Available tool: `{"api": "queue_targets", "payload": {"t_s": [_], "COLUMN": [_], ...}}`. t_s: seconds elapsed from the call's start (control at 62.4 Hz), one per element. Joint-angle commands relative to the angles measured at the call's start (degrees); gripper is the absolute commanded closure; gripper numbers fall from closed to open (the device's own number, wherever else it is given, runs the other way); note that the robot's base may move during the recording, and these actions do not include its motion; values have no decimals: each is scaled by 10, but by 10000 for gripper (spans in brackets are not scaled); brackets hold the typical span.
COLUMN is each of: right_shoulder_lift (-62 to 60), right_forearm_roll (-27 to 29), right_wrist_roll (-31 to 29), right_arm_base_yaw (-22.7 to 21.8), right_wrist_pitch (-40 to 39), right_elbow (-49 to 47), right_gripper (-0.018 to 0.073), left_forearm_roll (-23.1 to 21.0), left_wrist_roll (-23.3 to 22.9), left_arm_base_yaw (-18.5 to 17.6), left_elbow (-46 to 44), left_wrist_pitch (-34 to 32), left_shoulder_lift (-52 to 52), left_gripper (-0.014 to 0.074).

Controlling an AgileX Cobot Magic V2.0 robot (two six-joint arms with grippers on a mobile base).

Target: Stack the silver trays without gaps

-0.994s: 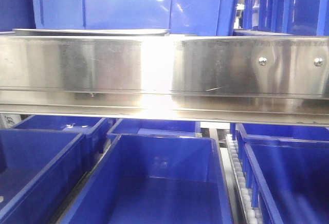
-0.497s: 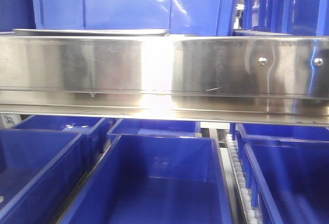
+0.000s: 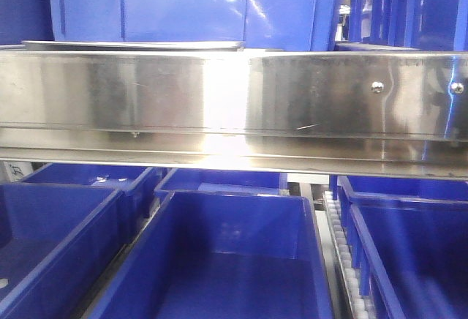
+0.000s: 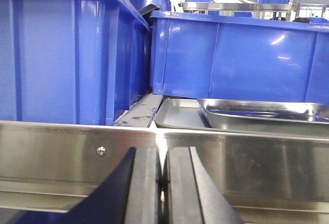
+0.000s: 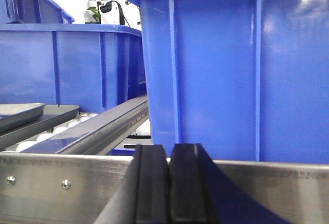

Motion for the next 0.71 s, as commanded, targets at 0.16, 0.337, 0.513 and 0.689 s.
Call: {"api": "queue_targets", "payload": {"t_s": [0.16,0.337,0.513,0.689], "right_shoulder_lift": [-2,-2,-2,-2], "right_forearm_roll": [164,350,350,350], "right_wrist_roll": [-185,-411,-413,-413], "right_arm_base_yaw": [-2,-2,-2,-2], "right_wrist_pitch": [8,10,10,3], "right_elbow": [0,0,0,0], "right_gripper": [637,637,637,637], "left_forearm_roll": [0,0,0,0], "left_wrist_roll": [0,0,0,0], "left_arm_base_yaw": [1,1,1,1], "left_elbow": [-2,-2,-2,-2], "left_wrist_pitch": [-5,-5,-5,-5], "left_shoulder_lift": [-3,-3,-3,-3], "left_gripper": [592,592,592,592]}}
